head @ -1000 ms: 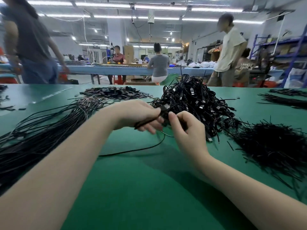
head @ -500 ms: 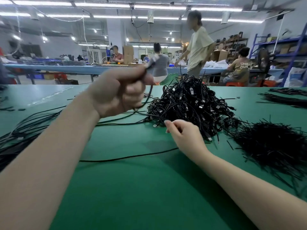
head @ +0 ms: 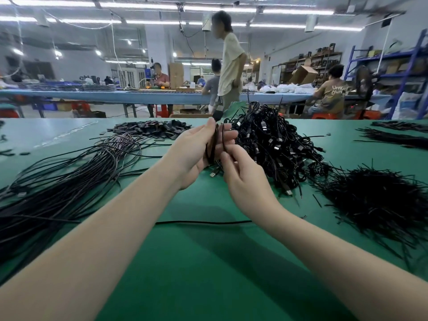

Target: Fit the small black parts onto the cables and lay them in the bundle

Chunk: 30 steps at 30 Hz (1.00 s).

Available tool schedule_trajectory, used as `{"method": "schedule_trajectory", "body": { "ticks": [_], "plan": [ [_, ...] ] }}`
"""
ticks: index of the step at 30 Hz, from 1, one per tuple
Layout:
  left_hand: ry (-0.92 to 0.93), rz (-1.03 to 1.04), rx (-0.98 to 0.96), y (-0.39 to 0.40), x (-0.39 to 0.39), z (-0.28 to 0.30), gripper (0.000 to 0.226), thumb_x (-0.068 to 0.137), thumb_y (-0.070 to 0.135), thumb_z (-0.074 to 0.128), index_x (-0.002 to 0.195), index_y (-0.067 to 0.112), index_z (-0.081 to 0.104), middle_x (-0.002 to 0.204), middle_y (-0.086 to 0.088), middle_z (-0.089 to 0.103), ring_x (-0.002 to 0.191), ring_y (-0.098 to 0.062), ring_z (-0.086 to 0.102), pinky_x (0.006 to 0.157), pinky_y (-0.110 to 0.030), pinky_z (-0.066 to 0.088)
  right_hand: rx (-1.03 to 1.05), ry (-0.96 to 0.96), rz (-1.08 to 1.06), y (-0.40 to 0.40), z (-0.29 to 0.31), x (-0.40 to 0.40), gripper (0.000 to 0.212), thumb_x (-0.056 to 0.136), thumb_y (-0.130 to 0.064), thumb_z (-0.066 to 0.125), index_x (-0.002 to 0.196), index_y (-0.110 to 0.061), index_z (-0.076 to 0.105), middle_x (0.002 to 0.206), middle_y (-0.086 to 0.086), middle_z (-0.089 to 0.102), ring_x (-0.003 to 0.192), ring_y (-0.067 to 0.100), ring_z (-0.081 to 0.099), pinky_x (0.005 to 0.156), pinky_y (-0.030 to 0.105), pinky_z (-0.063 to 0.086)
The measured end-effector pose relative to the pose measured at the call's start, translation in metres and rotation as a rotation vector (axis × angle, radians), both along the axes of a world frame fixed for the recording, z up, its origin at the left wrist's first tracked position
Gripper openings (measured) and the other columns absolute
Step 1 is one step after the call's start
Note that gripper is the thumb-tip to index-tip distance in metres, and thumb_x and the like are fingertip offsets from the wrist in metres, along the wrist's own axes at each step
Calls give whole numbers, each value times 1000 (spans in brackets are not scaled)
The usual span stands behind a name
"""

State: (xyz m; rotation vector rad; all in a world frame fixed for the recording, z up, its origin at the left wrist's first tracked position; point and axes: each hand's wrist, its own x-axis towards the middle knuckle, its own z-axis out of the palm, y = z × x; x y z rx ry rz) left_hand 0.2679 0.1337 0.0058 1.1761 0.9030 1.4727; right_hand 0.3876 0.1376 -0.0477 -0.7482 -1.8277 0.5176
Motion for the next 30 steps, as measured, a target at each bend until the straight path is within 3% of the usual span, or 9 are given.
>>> {"method": "schedule_trajectory", "body": {
  "ticks": [3,6,10,15,17,21,23,26,30],
  "plan": [
    [-93,13,-13,-1,-1,3,38,104,32,33,96,12,66,69,5,69,69,-9,68,67,-22,53,-35,13,66,2,-7,1,16,100,-31,43,87,-22,48,55,-3,45,49,14,38,47,35,35],
    [-193,6,-37,-1,-4,7,39,105,33,31,96,15,64,56,11,56,56,-5,62,61,-17,48,-8,-13,71,5,-15,4,14,98,-32,46,86,-28,52,53,-1,52,43,8,45,48,29,41],
    [-345,-73,-33,-2,-15,14,34,105,30,30,99,15,60,54,12,41,45,-2,41,49,-14,38,-23,-221,39,13,-28,11,19,97,-33,48,81,-31,58,56,-4,55,48,5,49,57,30,46],
    [-401,-153,-79,-2,-18,11,29,104,23,33,89,14,57,53,11,31,43,-4,26,44,-15,24,-154,-269,-139,23,-31,20,25,100,-29,44,85,-23,63,75,-4,64,62,20,55,60,34,46],
    [-347,-202,-100,-2,-16,7,30,103,24,33,83,15,54,53,11,30,42,-3,26,43,-15,22,-220,-58,-119,24,-21,19,25,101,-29,43,88,-26,65,79,-7,68,59,16,57,56,29,45],
    [-180,-252,-179,-1,-3,-10,31,105,28,30,81,17,48,54,10,33,44,-4,31,44,-15,30,-538,299,199,21,-4,10,29,99,-37,46,84,-21,66,69,-5,66,57,9,64,56,19,48],
    [-95,-202,-211,1,3,-18,31,105,29,29,82,18,46,56,8,39,47,-6,40,51,-17,36,-562,288,193,20,-7,9,29,99,-33,49,79,-19,66,62,-6,61,52,6,60,58,22,49],
    [6,-69,-218,2,10,-23,31,106,25,31,80,16,47,60,2,48,52,-9,48,53,-18,41,-578,235,150,21,-15,11,22,98,-23,52,83,-14,65,70,-2,63,54,5,61,62,25,48],
    [248,83,-183,5,14,-29,30,105,27,35,80,18,50,71,2,45,63,-11,39,60,-25,31,-584,212,92,21,-14,10,25,100,-20,46,84,-18,64,73,-1,61,47,6,57,58,25,50]
  ]
}}
